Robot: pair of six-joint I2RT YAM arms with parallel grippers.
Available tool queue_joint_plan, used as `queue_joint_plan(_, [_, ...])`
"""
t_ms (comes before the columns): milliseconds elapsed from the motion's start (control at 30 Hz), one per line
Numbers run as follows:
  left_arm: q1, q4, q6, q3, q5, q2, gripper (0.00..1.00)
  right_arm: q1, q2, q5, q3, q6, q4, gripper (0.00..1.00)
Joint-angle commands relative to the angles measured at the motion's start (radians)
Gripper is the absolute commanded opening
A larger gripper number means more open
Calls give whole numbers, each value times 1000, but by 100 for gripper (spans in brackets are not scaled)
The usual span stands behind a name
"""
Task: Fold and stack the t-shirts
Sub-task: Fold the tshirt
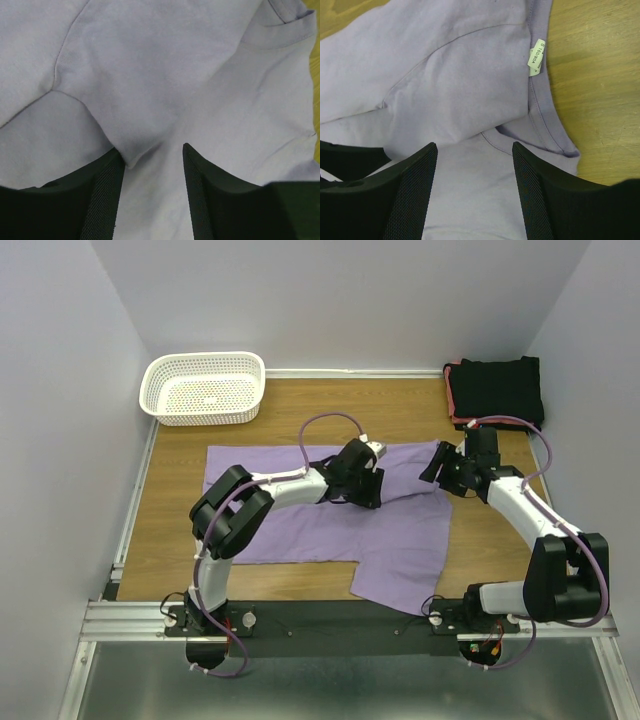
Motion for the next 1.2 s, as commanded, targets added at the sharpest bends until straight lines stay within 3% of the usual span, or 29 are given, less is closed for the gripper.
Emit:
queue_joint_plan(0, [-3,-16,7,42,25,3,42,-10,-10,-14,-20,-5,27,69])
queue_joint_plan(67, [1,-21,12,56,22,0,29,-11,-3,-10,-25,-7,29,67])
queue_joint_plan(233, [29,-21,6,108,42,11,11,-10,11,-25,-22,-49,27,63])
queue_joint_plan(433, [101,-12,-14,169,77,29,7,-10,89,-128,-11,-60,30,55])
queue_joint_plan(633, [161,34,-68,223,140,72,6,-10,135,-157,35,-89,32,30])
queue_joint_plan(833, [202,87,-132,246,184,107,6,-10,223,-254,77,-109,32,27])
queue_joint_plan(1167, [244,99,-143,264,192,124,6,-8,358,-200,217,-125,46,28])
